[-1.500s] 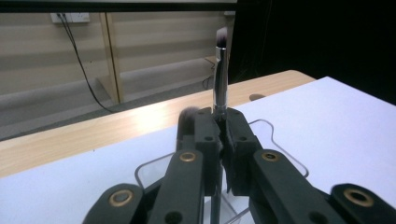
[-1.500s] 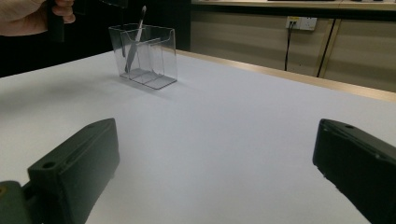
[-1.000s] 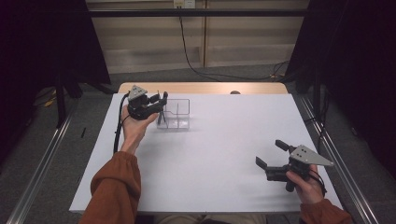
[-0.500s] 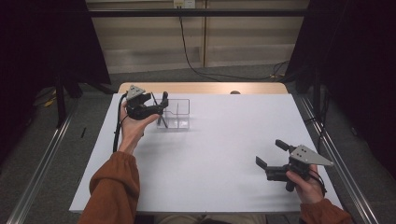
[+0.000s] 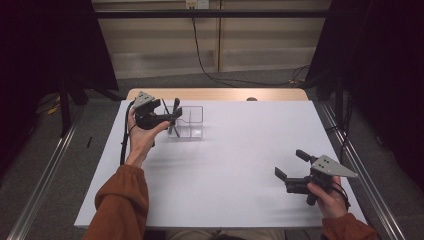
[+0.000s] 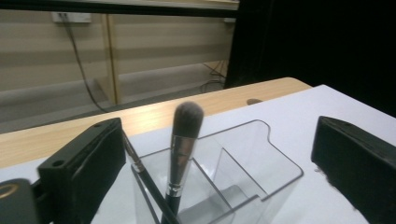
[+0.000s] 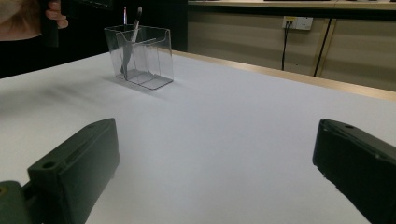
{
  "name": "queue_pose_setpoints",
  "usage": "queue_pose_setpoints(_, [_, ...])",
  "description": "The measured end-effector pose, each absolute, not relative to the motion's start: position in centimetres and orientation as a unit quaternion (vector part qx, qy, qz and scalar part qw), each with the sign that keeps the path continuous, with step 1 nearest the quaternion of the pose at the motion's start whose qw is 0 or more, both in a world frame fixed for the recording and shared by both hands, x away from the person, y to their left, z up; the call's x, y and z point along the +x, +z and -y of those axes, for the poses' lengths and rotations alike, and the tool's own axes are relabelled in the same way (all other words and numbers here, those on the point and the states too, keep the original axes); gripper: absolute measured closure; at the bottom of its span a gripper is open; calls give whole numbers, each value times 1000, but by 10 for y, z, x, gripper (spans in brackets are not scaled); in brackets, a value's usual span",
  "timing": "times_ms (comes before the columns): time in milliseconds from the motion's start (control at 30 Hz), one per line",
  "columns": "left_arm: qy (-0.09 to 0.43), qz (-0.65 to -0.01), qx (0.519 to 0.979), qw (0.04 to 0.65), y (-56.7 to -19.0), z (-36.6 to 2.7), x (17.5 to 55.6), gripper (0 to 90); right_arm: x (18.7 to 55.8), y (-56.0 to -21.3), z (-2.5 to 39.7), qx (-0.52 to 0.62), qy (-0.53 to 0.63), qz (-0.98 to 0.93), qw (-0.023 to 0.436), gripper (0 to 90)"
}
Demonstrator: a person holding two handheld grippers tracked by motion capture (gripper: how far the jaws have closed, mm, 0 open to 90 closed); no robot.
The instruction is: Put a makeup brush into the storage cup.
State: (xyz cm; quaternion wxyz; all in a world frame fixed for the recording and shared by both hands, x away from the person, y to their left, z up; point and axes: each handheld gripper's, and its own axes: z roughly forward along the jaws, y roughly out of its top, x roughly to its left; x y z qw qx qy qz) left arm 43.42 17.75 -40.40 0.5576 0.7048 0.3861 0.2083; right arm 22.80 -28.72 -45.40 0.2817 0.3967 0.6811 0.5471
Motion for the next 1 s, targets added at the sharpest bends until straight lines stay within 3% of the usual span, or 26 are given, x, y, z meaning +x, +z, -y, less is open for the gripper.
queue_pose_setpoints(1000, [225, -346, 708, 574, -391, -190, 381, 23, 225, -452, 286, 397, 547, -679, 287, 0])
